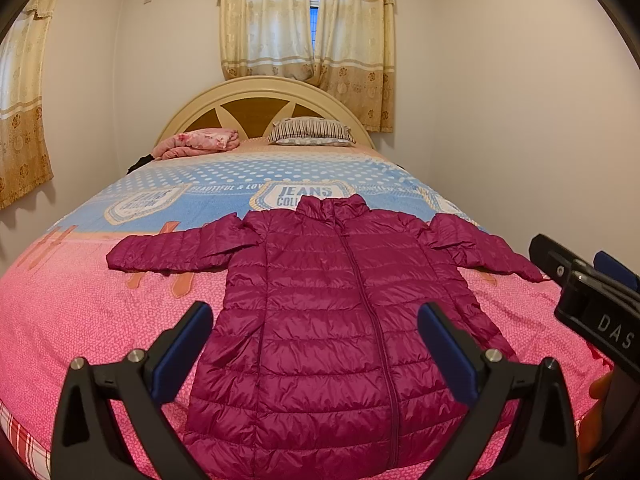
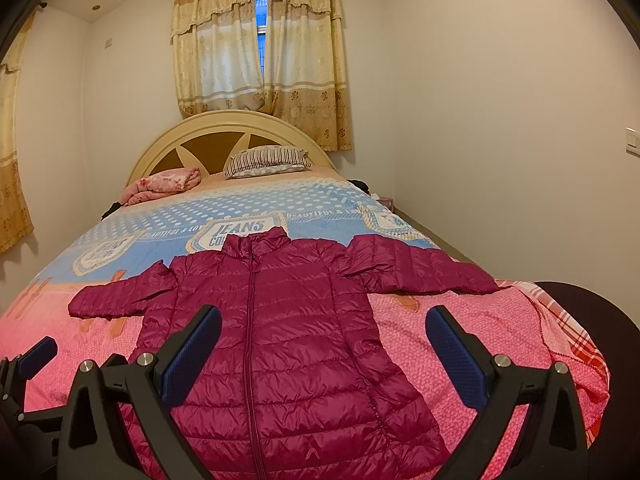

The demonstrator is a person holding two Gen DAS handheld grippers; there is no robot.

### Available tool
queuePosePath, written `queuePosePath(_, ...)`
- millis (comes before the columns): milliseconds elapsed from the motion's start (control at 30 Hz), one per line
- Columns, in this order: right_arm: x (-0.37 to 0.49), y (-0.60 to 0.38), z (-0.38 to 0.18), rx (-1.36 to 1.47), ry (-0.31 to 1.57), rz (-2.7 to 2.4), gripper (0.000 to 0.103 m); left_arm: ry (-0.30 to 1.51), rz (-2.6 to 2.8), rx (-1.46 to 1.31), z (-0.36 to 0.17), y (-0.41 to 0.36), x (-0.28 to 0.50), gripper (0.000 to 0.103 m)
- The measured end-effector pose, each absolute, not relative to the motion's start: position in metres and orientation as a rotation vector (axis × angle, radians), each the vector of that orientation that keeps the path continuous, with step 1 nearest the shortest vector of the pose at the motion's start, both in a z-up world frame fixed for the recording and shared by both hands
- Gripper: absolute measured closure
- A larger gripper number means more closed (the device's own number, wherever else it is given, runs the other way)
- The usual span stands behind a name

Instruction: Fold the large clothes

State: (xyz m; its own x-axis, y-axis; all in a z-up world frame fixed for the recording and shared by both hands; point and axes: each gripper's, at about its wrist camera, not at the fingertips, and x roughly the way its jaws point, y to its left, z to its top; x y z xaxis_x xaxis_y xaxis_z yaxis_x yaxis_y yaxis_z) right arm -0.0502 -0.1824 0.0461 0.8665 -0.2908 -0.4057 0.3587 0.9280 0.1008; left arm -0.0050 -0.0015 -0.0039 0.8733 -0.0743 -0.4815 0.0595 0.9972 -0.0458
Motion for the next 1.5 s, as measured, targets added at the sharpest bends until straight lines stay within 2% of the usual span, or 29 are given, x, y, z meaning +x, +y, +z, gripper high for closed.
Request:
queuePosePath(1100,-0.042,-0.185,0.039,0.186,0.443,-0.327,0.001,0.54,-0.071,-0.038,-0.014,-0.001,0.002,0.0)
queuePosePath(1367,-0.016,-0.207,0.019,0.182,0.482,-0.292,0.001,0.591,-0.042,-0.05,-0.037,0.011,0.033,0.0)
queuePosePath(1500,0.004,-0.257,0.005,0.194,0.529,-0.312,0.001,0.659,0.034,-0.076,-0.062,0.036,0.075,0.0)
